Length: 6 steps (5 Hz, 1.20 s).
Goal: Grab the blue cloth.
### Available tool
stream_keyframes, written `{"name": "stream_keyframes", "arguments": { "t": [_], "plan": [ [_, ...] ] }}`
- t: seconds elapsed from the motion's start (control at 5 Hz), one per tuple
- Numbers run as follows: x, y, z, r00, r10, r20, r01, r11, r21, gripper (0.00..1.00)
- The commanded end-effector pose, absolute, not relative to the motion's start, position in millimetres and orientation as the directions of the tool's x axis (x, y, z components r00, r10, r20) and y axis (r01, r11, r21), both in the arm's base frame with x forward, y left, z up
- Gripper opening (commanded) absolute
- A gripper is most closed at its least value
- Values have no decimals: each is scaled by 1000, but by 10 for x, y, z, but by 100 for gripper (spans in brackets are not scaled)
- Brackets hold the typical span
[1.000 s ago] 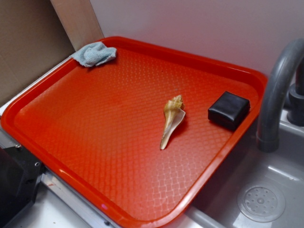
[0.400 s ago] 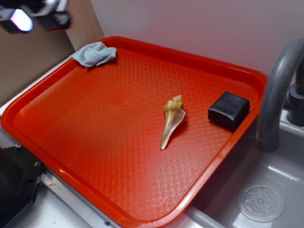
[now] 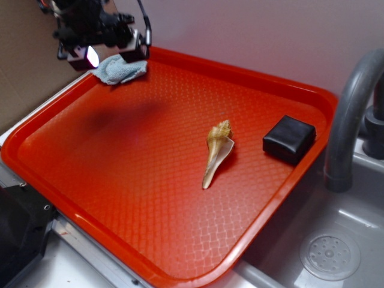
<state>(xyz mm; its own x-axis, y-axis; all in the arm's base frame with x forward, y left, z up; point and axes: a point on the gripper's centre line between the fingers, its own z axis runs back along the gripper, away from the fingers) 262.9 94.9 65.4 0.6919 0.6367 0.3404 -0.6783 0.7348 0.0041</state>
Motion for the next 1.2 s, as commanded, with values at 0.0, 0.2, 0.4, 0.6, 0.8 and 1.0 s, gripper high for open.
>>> {"name": "stream_keyframes", "arguments": {
  "t": [0.0,0.2,0.4,0.6,0.8,1.0],
  "plan": [
    [2522,1767,586,603,710,364,-767,641,21,100],
    [2665,1751,628,646,682,344,-735,677,40,100],
    [2871,1785,688,656,669,348,-722,691,34,100],
    [3013,1816,670,647,692,320,-725,689,-22,100],
    [3056,1711,643,665,682,305,-703,709,-50,100],
    [3003,1422,571,746,614,257,-619,782,-72,100]
  ]
}}
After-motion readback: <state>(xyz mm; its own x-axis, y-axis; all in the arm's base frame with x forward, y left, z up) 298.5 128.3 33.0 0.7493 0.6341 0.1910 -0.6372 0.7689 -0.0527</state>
